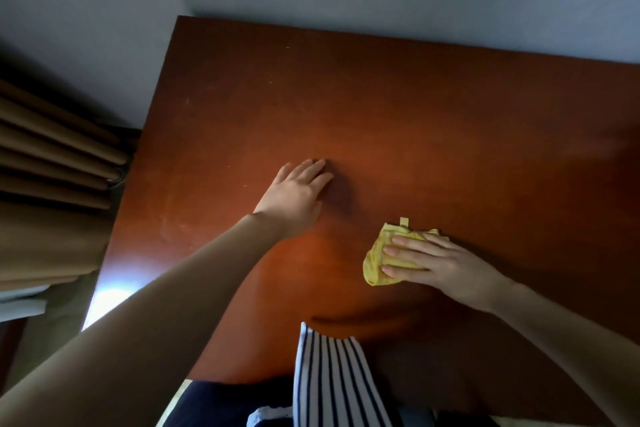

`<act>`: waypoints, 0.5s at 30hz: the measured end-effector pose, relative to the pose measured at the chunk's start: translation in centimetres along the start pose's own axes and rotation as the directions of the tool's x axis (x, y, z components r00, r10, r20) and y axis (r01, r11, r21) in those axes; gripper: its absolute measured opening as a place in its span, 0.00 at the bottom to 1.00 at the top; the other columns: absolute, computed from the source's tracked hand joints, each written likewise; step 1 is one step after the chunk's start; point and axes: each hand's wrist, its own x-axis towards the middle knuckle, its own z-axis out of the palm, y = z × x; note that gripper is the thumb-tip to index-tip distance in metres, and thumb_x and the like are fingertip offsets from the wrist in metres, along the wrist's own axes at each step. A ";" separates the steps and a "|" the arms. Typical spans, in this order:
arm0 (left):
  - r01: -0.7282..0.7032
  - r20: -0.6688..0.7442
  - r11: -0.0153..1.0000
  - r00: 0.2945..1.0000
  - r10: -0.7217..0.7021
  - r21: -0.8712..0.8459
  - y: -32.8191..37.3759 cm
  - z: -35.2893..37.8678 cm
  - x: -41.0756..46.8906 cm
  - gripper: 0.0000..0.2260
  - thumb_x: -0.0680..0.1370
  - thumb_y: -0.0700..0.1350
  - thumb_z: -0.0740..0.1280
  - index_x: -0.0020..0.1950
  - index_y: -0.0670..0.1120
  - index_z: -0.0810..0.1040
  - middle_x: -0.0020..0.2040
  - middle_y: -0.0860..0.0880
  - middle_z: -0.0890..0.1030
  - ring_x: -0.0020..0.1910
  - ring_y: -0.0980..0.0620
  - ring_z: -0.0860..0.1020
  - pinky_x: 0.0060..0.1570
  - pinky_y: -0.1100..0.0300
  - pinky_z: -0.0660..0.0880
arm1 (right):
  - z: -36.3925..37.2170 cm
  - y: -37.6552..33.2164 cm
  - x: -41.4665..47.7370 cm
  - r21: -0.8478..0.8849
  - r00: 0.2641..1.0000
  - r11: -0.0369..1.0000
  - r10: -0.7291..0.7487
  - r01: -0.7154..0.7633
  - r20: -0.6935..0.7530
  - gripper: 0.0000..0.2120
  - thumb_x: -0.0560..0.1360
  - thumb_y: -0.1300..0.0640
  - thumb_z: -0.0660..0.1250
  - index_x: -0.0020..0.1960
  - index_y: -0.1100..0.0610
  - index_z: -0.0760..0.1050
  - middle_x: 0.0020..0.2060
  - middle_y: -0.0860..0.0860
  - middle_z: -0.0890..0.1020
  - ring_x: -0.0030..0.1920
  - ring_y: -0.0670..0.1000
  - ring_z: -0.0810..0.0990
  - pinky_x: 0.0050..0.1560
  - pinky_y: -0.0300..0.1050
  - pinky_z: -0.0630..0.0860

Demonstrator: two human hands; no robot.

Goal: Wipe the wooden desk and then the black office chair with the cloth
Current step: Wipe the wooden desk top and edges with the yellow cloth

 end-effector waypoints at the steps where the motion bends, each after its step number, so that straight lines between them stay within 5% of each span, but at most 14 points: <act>1: -0.020 0.020 1.000 1.000 0.020 0.018 -0.3 -0.1 0.4 0.25 0.81 0.47 0.56 0.77 0.50 0.53 0.78 0.50 0.49 0.77 0.51 0.46 0.74 0.52 0.41 | -0.4 0.5 -0.4 -0.018 0.999 1.000 0.006 -0.006 0.037 0.45 0.62 0.71 0.75 0.72 0.45 0.64 0.72 0.46 0.66 0.73 0.52 0.62 0.67 0.56 0.64; 9: -0.069 0.024 0.998 0.997 0.068 0.016 -1.2 -0.9 2.6 0.25 0.81 0.46 0.55 0.77 0.52 0.52 0.78 0.52 0.51 0.77 0.54 0.47 0.72 0.51 0.37 | -3.3 6.3 1.0 0.081 0.951 0.948 0.308 -0.308 0.021 0.42 0.64 0.80 0.67 0.69 0.46 0.69 0.70 0.46 0.66 0.71 0.53 0.61 0.66 0.60 0.67; 15: -0.031 -0.037 0.998 0.999 0.029 -0.062 -1.1 -1.3 3.7 0.25 0.81 0.45 0.55 0.77 0.54 0.53 0.77 0.53 0.58 0.76 0.54 0.53 0.73 0.57 0.40 | -4.9 12.5 6.8 0.215 0.879 0.856 0.475 -0.470 0.033 0.31 0.76 0.74 0.59 0.72 0.48 0.63 0.73 0.47 0.62 0.75 0.47 0.55 0.72 0.59 0.60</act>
